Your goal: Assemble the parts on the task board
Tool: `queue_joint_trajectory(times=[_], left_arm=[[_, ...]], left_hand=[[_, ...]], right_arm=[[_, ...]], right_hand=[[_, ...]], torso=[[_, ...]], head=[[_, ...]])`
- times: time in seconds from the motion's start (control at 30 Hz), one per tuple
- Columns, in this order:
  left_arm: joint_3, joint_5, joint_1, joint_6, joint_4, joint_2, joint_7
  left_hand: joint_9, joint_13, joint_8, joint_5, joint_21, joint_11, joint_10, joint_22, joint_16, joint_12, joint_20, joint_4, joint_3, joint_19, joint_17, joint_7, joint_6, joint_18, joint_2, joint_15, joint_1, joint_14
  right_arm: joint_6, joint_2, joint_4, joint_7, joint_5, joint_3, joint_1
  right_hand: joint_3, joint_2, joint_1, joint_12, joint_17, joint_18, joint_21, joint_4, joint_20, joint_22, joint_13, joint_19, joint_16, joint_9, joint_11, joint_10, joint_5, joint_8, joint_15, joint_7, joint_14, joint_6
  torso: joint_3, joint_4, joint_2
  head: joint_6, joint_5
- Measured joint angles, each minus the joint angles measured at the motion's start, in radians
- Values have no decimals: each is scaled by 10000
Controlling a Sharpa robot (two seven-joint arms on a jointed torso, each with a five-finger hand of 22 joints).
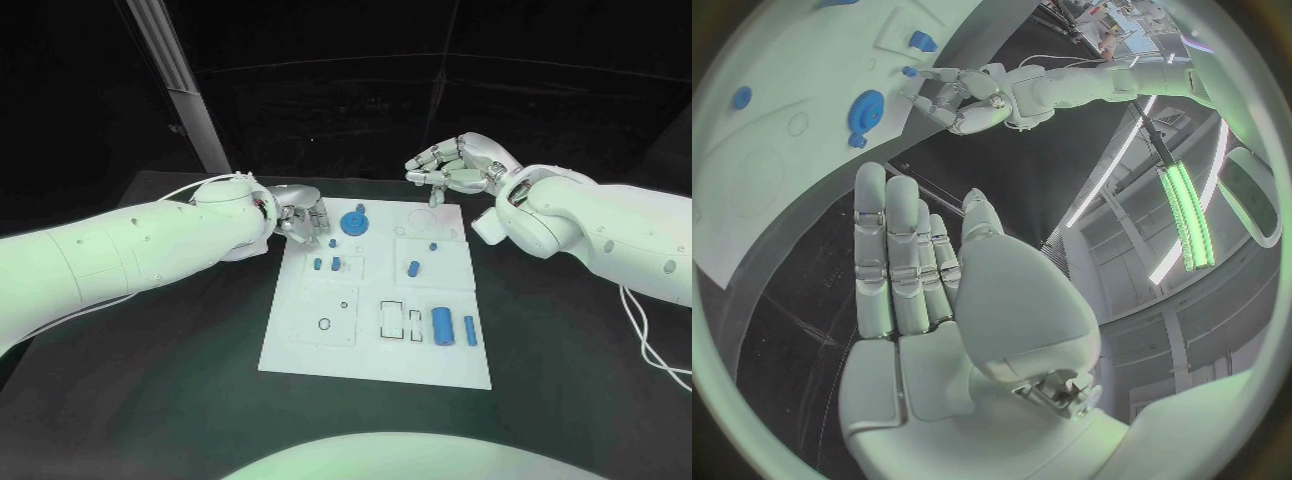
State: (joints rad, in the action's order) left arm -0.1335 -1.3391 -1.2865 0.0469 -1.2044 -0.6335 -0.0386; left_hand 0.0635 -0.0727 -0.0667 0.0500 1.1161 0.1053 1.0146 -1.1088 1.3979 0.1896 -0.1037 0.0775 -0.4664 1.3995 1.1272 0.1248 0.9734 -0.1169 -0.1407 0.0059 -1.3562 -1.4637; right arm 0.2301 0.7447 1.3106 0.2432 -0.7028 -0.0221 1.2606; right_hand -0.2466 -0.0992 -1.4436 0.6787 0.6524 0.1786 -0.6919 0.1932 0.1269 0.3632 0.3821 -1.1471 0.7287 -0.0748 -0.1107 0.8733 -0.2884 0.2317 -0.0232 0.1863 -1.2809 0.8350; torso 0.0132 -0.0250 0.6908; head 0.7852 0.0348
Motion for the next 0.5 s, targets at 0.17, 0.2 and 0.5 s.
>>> queue_joint_trajectory(times=[0.17,0.2,0.5], left_arm=[[20,470,-68,456,-91,-310,181],[23,633,-75,562,-116,-376,251],[20,4939,-132,1534,-589,-1119,2103]], left_hand=[[27,0,0,0,-79,-7,-65,80,0,0,0,0,0,0,17,41,-28,0,0,33,0,-33],[41,-1,-41,0,-159,0,-72,146,0,37,-36,0,0,-36,4,104,35,-1,0,33,0,-33],[58,-58,-208,0,-3610,-56,-15,3196,-1751,672,-112,-178,-159,-1769,-3419,351,428,-457,274,97,177,1320]], right_arm=[[-6,86,-134,-300,-787,0,0],[-10,106,-148,-378,-1000,0,0],[-264,423,-15,-1364,-4286,6,-96]], right_hand=[[339,-82,-725,-792,307,1,-246,-424,-130,125,-796,-388,548,-29,116,245,410,236,100,-66,-578,256],[409,-90,-841,-926,558,1,-323,-494,-166,170,-923,-457,823,-30,146,342,469,282,139,-90,-734,350],[923,82,-1476,-3014,2635,2,-1586,-970,-423,1224,-2392,-976,3022,87,397,1863,625,49,393,-368,-1791,1249]], torso=[[6,0,-2],[6,0,-2],[5,12,0]], head=[[-49,-33],[-56,-39],[-185,-368]])
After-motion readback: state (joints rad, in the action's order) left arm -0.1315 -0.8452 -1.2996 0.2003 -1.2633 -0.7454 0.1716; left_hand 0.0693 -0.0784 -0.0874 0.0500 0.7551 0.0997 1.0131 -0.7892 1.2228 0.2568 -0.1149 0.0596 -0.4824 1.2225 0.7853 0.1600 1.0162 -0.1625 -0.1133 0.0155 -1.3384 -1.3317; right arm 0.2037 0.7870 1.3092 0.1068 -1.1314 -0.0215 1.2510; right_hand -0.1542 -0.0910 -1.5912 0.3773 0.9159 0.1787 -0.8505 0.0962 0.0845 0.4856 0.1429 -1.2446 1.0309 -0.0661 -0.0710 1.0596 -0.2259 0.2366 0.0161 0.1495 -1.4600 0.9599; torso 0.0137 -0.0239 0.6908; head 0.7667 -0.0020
